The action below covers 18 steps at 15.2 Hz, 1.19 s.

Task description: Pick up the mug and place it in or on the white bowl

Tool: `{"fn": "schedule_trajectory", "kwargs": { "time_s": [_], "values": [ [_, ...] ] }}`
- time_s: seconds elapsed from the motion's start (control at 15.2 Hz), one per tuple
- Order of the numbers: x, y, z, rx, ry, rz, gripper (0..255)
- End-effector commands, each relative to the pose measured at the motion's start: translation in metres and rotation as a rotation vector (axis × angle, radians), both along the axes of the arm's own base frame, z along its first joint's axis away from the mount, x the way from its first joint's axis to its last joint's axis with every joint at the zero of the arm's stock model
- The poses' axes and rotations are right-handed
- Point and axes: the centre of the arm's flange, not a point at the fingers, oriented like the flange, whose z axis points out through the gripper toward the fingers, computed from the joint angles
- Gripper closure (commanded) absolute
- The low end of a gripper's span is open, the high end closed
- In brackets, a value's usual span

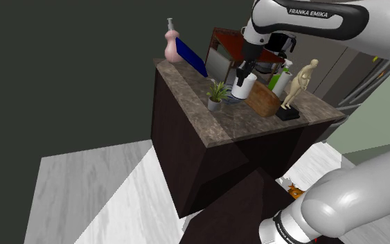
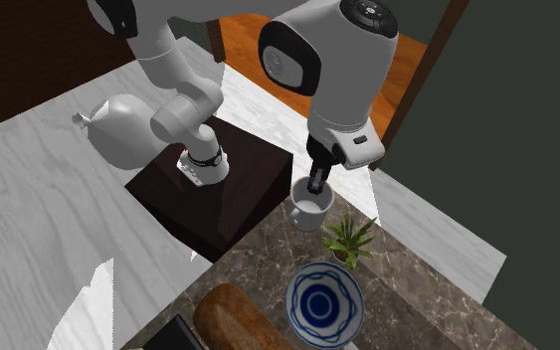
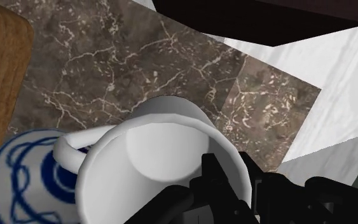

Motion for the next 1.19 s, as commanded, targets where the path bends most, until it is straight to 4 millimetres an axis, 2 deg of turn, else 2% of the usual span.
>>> {"fn": "schedule_trajectory", "kwargs": {
  "time_s": [0.0, 0.79, 0.86, 1.12],
  "values": [
    [0.013, -0.015, 0.006, 0.0, 0.0, 0.0, 255],
    [0.111, -0.137, 0.031, 0.0, 0.0, 0.0, 255],
    [0.116, -0.144, 0.033, 0.0, 0.0, 0.0, 255],
    [0.116, -0.144, 0.012, 0.0, 0.0, 0.0, 255]
  ]
}}
